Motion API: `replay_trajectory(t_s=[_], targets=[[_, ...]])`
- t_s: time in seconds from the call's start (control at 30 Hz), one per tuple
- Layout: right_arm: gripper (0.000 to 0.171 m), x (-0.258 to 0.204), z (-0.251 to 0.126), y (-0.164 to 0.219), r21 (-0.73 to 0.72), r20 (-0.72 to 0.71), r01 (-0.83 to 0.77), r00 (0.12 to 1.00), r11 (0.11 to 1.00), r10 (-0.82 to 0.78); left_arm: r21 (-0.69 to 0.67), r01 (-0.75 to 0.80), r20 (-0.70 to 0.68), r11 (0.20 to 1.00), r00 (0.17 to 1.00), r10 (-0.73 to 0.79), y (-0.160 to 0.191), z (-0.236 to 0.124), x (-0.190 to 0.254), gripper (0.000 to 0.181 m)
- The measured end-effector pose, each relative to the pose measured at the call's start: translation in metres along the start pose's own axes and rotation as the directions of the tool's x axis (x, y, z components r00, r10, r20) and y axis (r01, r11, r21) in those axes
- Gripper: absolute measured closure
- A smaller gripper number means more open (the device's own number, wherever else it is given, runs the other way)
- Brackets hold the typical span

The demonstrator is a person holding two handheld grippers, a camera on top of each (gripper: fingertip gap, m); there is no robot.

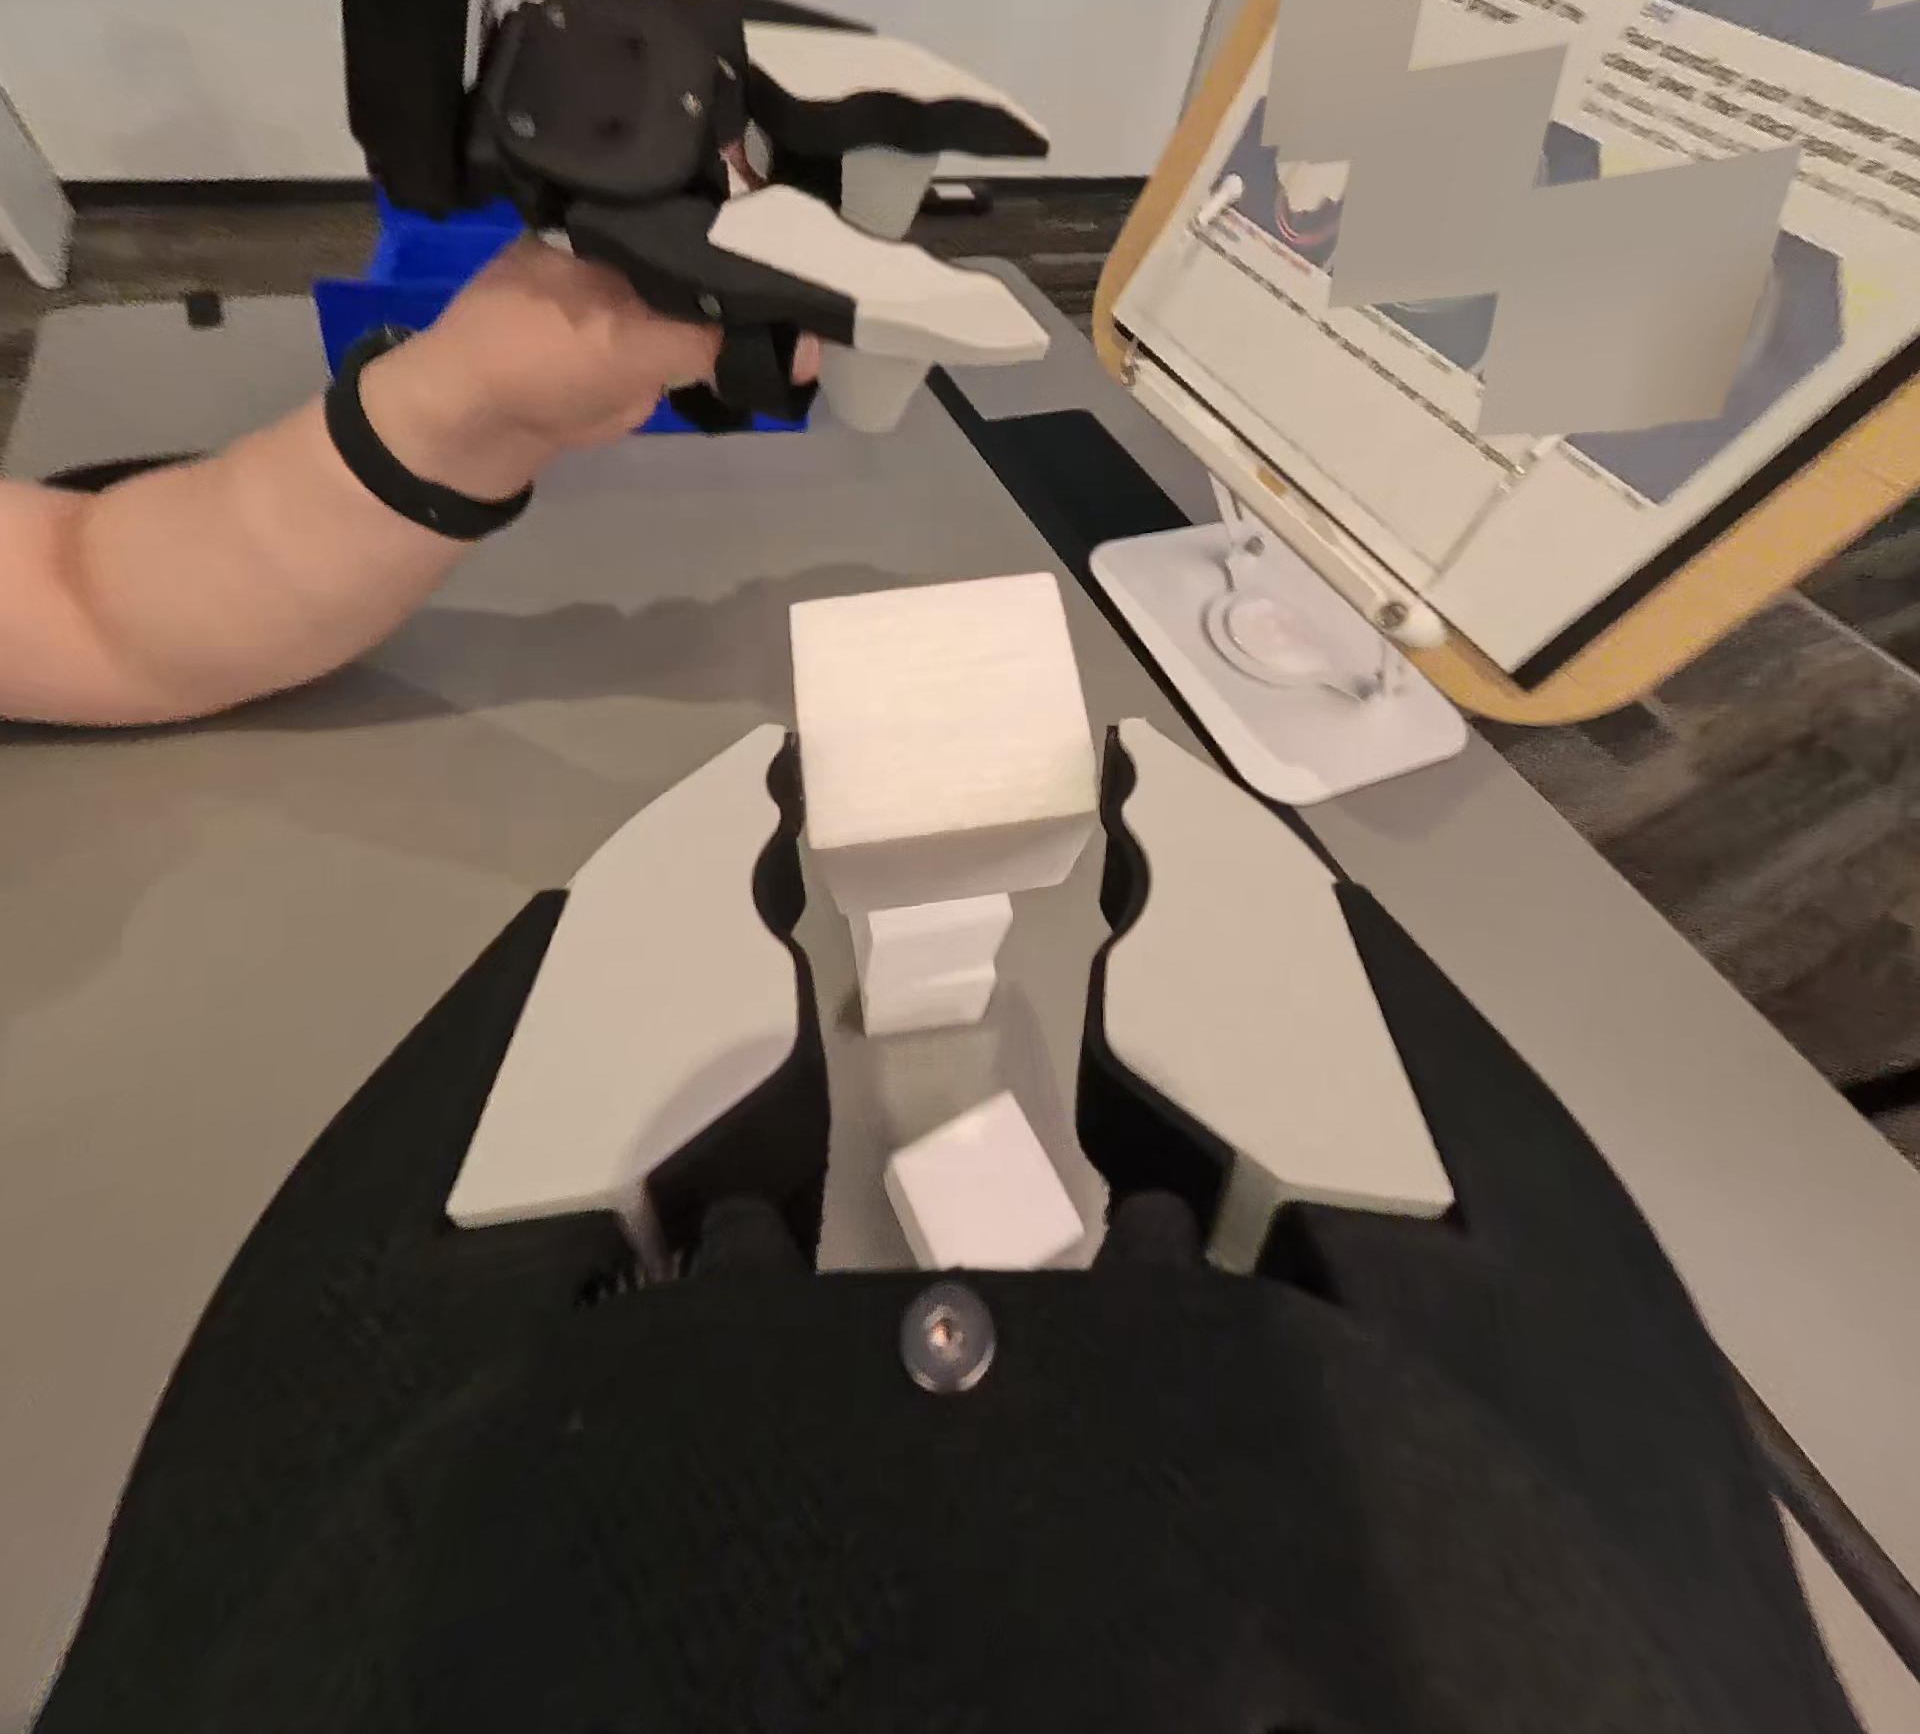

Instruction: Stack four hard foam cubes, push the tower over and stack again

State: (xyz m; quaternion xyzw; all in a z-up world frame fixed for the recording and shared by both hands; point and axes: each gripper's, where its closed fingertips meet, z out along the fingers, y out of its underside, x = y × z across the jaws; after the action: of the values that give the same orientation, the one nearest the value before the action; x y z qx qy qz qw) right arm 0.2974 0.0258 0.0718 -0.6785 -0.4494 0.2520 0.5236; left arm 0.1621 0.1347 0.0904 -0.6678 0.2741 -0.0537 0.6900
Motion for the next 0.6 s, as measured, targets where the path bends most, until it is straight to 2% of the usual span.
replay_trajectory(t_s=[0.1,0.33,0.43,0.6], targets=[[0.115,0.002,0.022,-0.004,0.012,0.015,-0.046,0.999,0.999,0.045,0.015,0.049,0.005,0.999,0.999,-0.049,0.0,-0.001,-0.011,0.11],[0.115,-0.008,0.057,0.029,-0.086,0.087,-0.085,0.992,0.993,0.093,0.007,0.085,0.03,0.996,0.996,-0.085,0.005,0.0,-0.028,0.112],[0.115,-0.008,0.064,0.043,-0.146,0.076,-0.061,0.994,0.987,0.073,-0.006,0.1,0.014,0.995,0.995,-0.1,0.008,0.0,-0.027,0.112],[0.115,-0.001,0.063,0.051,-0.152,0.06,-0.089,0.993,0.984,0.099,-0.014,0.091,0.002,0.996,0.996,-0.091,0.008,0.0,-0.023,0.112]])
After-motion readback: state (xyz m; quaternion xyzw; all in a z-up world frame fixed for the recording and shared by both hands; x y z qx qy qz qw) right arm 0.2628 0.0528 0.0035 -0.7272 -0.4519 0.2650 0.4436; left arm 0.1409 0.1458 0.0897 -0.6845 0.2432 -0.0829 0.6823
